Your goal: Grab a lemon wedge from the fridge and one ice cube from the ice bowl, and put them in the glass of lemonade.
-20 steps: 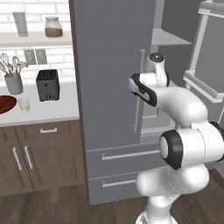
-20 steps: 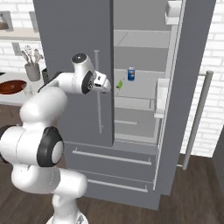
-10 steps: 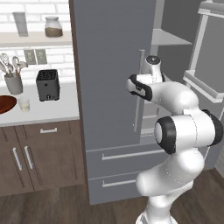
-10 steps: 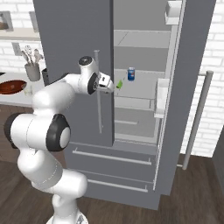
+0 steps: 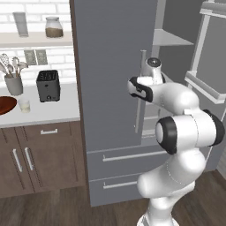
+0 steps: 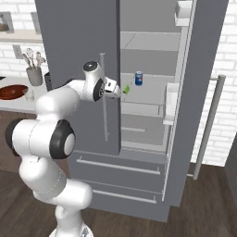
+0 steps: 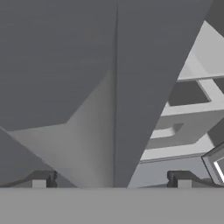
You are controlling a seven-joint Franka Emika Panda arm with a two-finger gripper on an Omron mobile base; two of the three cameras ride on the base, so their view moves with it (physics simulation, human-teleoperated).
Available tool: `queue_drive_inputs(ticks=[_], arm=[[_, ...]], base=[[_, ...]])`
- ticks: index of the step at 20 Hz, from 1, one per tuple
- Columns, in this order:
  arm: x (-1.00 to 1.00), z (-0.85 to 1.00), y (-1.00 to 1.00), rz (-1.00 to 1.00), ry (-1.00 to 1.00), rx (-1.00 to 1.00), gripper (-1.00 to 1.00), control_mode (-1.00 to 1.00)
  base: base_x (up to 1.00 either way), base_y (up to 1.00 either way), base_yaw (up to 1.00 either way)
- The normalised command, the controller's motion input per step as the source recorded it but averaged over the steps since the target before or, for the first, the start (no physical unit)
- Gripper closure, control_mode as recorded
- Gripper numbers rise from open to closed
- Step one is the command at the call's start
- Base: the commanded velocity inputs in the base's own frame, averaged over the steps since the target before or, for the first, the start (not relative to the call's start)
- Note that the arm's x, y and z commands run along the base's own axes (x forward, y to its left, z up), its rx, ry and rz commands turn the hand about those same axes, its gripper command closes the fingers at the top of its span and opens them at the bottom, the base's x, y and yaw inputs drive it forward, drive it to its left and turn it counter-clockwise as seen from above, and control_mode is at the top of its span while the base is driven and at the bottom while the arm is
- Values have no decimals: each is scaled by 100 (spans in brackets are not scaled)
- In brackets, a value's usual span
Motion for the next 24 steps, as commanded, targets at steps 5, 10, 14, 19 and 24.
queue_drive_inputs(ticks=[5, 10, 14, 19, 24], arm=[[0, 0, 8, 0, -24, 0, -100, -100], [38, -4, 7, 0, -3, 0, -100, -100], [49, -16, 1, 0, 0, 0, -100, -100], [11, 0, 9, 0, 4, 0, 100, -100], [8, 0, 5, 0, 3, 0, 100, -100]], base=[[0, 0, 0], [0, 0, 0], [0, 0, 0], [0, 0, 0], [0, 0, 0]])
